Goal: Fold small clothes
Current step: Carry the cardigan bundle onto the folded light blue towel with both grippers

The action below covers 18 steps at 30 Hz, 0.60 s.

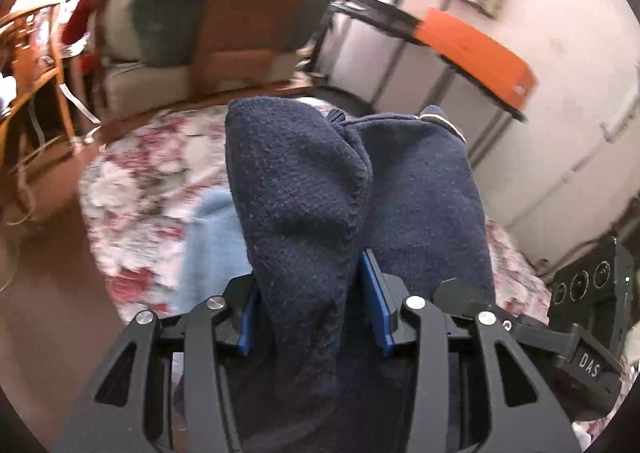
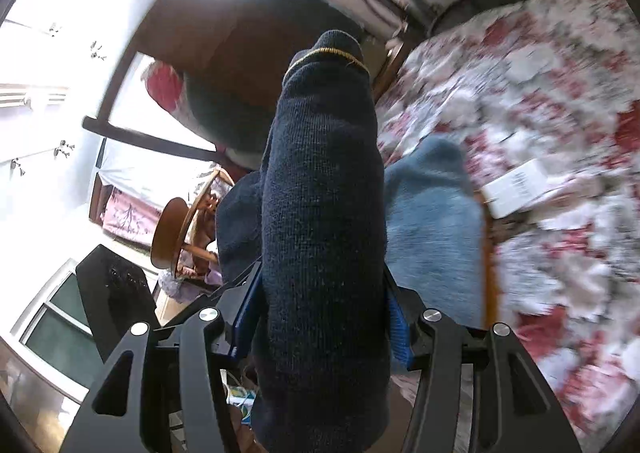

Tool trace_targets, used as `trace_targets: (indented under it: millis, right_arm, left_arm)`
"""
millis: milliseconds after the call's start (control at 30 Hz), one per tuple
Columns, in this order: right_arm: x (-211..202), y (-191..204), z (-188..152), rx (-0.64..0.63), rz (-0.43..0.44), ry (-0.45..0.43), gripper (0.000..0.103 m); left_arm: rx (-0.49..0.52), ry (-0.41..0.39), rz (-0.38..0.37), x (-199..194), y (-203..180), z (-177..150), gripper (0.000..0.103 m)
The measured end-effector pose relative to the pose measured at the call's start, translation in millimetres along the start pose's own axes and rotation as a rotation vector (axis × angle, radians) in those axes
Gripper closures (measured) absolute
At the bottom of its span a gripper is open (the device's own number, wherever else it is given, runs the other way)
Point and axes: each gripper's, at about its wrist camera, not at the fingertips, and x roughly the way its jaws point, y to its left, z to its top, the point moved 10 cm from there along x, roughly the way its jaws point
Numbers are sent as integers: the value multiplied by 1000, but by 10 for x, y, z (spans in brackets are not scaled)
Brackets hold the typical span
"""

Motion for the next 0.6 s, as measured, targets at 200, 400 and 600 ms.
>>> trace_targets:
  millis: [200,400,600]
  right_arm:
    - [693,-635,-256,101,-125,111,47]
    - [731,-734,-313,76,-104,113,46]
    - [580,-691,-249,63,-127,98,45]
  left_arm:
    - [-94,135,139,651,769,-271,44]
    - [-130,105,145,819,966,-400,16]
    - [-134,114,124,712,914,-363,13]
